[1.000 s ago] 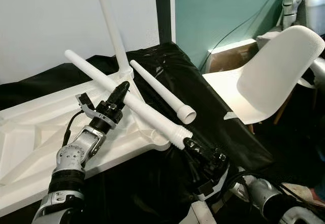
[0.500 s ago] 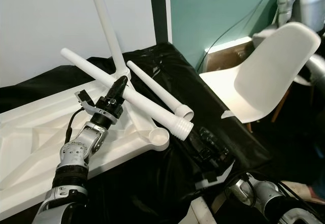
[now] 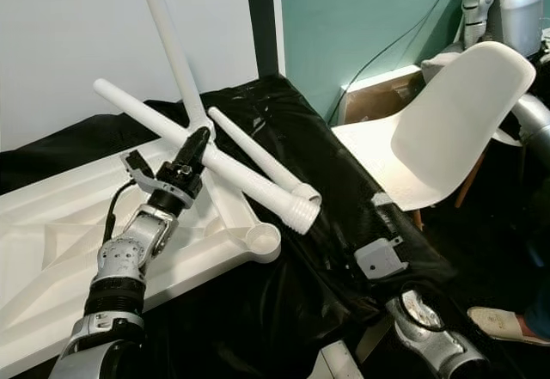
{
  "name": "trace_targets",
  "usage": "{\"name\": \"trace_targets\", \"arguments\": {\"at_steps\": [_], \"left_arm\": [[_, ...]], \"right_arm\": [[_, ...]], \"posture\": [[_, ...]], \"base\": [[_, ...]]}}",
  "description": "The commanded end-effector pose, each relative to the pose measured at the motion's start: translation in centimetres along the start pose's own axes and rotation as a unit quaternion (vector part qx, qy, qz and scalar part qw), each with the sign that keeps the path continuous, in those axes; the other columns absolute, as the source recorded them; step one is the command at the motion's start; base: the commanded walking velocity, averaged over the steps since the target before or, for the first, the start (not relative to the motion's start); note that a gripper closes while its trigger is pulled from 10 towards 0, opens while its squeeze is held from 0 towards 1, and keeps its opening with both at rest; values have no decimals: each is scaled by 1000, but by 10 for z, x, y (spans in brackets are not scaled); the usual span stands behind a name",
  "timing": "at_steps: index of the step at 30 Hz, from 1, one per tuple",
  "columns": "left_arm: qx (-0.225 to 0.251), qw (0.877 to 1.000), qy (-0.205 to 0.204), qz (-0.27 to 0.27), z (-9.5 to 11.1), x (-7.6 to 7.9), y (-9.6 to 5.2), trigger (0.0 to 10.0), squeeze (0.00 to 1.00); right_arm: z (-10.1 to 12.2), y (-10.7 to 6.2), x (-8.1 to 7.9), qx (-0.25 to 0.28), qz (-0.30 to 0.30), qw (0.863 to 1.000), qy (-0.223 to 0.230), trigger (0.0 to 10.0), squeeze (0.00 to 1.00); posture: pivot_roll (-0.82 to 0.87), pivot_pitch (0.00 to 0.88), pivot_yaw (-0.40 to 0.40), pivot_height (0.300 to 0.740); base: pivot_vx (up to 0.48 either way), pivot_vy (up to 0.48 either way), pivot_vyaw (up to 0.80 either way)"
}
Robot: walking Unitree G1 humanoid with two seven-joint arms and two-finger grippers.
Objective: Building children table
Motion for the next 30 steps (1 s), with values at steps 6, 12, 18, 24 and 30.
{"name": "trace_targets", "arguments": {"at_steps": [6,12,18,24,30], "left_arm": [[-26,995,39,-88,-6,22,1,0,0],[-32,995,38,-92,-10,24,1,0,0],[-36,994,39,-96,-14,26,0,0,0],[-43,993,46,-100,-19,28,-1,0,0],[-57,991,56,-105,-25,30,-2,0,0]], "right_arm": [[11,-4,-18,-18,77,992,103,10000,0],[31,-3,-10,-5,105,986,132,10000,0],[49,1,2,11,103,985,139,10000,0],[78,18,13,34,104,983,146,10000,0],[83,40,13,23,117,981,152,10000,0]], "posture": [[-133,0,138,740],[-139,0,136,740],[-139,0,130,740],[-129,0,128,740],[-131,0,126,740]], "base": [[0,0,0],[0,0,0],[0,0,0],[0,0,0],[0,0,0]]}}
Point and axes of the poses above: a point about 5 cm out from each wrist's last joint towards the gripper, its own y axis pointing out of the wrist towards the gripper, its own z axis along the axis of the wrist's last joint, x = y × z, the point moved 5 cm from there along y, pointing out of the wrist towards the gripper, and after that the axes turned 8 degrees about -y, right-handed, at the moved point
